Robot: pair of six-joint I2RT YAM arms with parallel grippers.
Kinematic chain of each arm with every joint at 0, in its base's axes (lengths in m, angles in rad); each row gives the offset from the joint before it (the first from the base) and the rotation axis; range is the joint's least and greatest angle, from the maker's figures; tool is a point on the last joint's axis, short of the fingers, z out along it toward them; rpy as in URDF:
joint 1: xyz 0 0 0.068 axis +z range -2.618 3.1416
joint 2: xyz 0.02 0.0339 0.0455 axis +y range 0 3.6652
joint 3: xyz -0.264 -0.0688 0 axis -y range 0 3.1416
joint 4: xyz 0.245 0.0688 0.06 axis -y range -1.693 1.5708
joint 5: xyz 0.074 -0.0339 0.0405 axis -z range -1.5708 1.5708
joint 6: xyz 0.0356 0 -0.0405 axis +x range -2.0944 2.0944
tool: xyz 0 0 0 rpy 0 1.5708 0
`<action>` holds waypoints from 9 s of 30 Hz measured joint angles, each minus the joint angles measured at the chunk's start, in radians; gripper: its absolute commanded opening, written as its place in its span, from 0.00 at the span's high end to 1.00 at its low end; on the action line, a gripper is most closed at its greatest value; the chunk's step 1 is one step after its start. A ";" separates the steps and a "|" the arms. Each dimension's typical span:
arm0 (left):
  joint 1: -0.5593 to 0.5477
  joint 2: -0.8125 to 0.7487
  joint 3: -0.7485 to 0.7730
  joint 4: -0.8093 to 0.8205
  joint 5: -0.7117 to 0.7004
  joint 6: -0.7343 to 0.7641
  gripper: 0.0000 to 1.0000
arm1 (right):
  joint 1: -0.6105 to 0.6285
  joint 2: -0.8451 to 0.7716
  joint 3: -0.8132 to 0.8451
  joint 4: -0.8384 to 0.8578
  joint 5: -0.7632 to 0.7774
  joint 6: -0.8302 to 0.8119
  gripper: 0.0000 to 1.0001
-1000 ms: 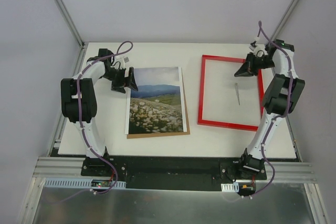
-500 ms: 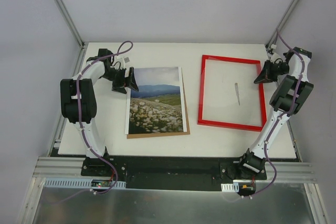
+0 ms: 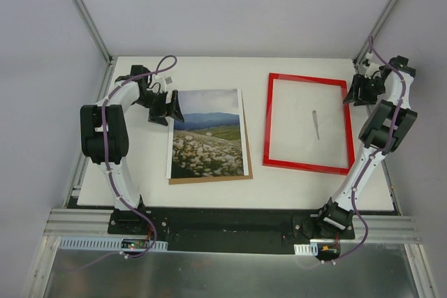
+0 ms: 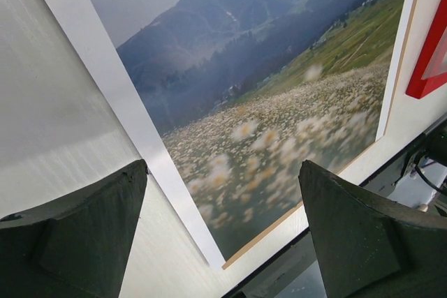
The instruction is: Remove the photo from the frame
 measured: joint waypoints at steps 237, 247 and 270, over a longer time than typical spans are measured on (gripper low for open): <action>0.168 -0.214 0.350 0.301 0.448 -0.656 1.00 | 0.808 -0.446 -0.455 0.426 -0.307 0.682 0.34; 0.163 -0.157 0.014 0.476 0.376 -0.681 1.00 | 0.616 -0.550 -0.560 0.394 -0.298 0.618 0.32; -0.051 0.079 -0.255 0.564 0.116 -0.605 1.00 | 0.554 -0.645 -0.585 0.374 -0.276 0.540 0.29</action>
